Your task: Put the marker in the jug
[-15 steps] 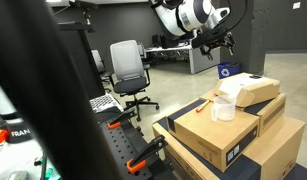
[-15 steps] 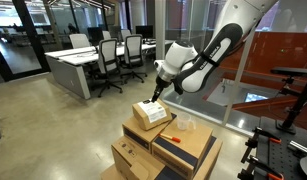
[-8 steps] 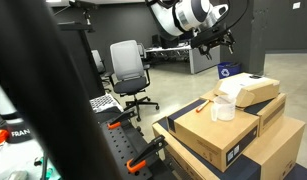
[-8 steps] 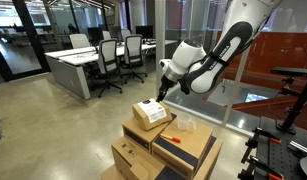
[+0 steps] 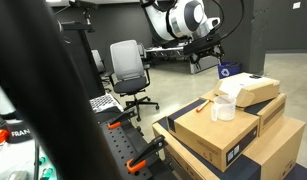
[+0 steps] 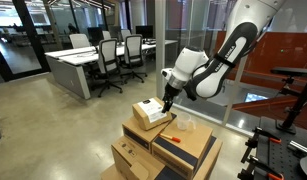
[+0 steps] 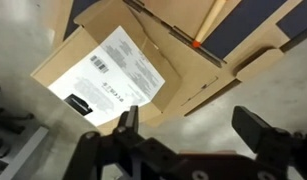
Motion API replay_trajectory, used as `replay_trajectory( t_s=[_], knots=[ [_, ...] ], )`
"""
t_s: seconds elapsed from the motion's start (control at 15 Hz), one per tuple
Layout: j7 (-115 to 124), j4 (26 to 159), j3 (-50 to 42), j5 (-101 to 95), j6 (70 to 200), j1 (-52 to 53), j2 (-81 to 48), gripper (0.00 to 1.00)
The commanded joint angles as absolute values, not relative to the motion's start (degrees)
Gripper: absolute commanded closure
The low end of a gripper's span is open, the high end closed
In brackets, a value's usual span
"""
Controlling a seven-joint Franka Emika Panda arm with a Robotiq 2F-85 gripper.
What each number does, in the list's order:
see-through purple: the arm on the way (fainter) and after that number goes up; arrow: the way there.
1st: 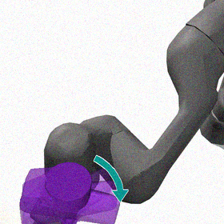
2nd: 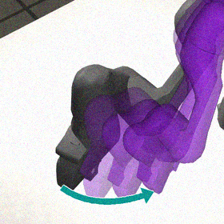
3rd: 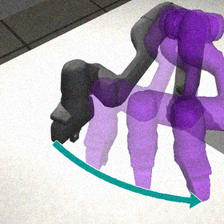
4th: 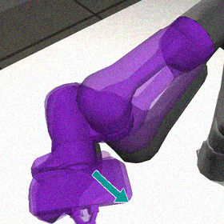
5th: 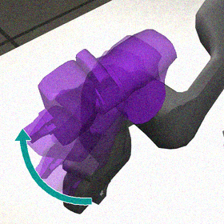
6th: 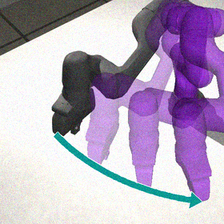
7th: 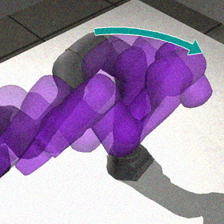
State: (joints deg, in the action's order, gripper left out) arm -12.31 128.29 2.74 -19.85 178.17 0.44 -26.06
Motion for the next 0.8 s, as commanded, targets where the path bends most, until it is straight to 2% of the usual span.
replay_trajectory(
  t_s=[0.0, 0.33, 0.67, 0.73],
  knots=[
    [-14.99, 128.11, 4.32, -17.94, 176.24, -1.81, -25.31, 0.0],
    [-17.56, 127.99, 5.79, -18.46, 176.84, -3.54, -25.65, 0.0],
    [-24.22, 127.34, 17.42, -16.97, 170.78, -13.24, -26.51, 0.0],
    [-25.99, 127.16, 17.19, -14.95, 169.7, -12.73, -26.47, 0.0]
  ],
)
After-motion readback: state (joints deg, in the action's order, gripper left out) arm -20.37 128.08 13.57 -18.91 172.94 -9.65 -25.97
